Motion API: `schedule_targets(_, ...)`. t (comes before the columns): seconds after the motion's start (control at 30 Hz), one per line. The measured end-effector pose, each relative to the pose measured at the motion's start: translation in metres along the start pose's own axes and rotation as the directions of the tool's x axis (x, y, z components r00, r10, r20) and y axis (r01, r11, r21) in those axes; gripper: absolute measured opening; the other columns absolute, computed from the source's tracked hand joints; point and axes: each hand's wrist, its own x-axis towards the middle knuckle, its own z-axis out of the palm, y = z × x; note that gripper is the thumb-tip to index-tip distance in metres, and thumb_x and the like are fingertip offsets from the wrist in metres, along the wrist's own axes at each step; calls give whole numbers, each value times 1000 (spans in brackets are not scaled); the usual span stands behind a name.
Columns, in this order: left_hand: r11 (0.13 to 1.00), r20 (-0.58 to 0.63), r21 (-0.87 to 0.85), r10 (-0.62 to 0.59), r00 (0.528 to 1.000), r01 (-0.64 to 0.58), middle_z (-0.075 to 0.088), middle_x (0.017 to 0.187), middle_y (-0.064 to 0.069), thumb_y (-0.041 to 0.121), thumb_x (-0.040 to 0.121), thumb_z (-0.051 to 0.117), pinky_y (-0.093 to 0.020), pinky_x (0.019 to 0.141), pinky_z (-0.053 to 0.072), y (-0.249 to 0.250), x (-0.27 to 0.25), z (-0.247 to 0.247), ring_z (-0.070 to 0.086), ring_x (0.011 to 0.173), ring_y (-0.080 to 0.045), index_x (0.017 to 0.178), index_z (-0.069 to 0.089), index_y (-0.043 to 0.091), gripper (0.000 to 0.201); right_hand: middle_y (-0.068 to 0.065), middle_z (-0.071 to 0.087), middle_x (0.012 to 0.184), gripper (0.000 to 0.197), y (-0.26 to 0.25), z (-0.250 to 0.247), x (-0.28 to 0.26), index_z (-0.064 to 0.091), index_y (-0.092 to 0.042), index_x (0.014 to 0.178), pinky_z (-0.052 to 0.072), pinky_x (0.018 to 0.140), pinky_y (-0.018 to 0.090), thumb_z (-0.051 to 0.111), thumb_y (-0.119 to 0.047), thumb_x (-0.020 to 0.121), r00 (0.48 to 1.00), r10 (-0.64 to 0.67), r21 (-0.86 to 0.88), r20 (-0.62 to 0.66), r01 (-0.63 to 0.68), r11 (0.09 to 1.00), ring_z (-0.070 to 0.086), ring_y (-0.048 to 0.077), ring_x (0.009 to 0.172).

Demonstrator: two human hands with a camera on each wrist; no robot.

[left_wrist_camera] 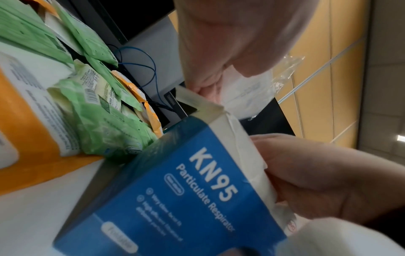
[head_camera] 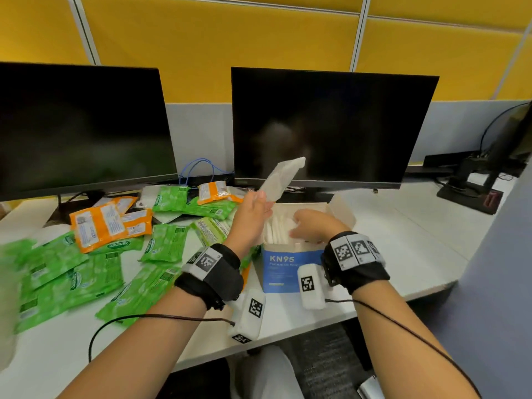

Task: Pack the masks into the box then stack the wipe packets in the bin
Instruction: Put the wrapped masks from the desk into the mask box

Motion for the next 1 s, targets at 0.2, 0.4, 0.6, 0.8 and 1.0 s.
schedule_targets(0.2, 995, -4, 74, 68, 998, -68, 64, 118, -10, 37, 102, 34, -33, 91, 50, 10, 6, -2, 65, 102, -19, 120, 47, 15, 32, 11, 66, 107, 50, 3, 8, 16, 57, -12, 118, 44, 96, 40, 30, -50, 100, 994, -33, 601, 100, -34, 799, 61, 25, 100)
schedule_targets(0.4, 851, 247, 464, 141, 959, -245, 61, 105, 0, 34, 101, 37, -27, 81, 44, 8, 12, 6, 58, 100, -15, 111, 52, 16, 25, 20, 67, 113, 81, 31, 3, 17, 54, -9, 125, 50, 93, 47, 19, -73, 90, 999, -25, 999, -23, 23, 30, 66, 36, 103)
schedule_targets(0.6, 712, 374, 618, 104, 922, -331, 63, 114, -1, 39, 96, 49, -38, 90, 49, -8, 17, 3, 59, 105, -19, 128, 44, 26, 36, 24, 65, 118, 74, 52, -15, 9, 40, -9, 137, 55, 85, 49, 55, -59, 85, 985, -170, 995, -17, -1, -101, 66, 41, 104)
schedule_targets(0.8, 764, 321, 585, 89, 943, -271, 58, 125, 1, 28, 82, 71, -37, 84, 55, -12, 13, 3, 60, 100, -18, 146, 10, 42, 90, 11, 63, 118, 36, 47, -29, 0, 53, -12, 118, 55, 56, 25, 60, -2, 85, 930, 138, 910, -340, 288, 298, 67, 26, 96)
schedule_targets(1.0, 686, 312, 693, -6, 950, -223, 46, 144, 1, 35, 89, 61, -51, 115, 24, -15, 18, 3, 41, 132, -26, 149, -1, 39, 87, 4, 55, 118, 40, 51, -60, -23, 50, -20, 120, 59, 71, 30, 66, -12, 85, 738, 193, 545, -646, 269, 794, 60, 21, 98)
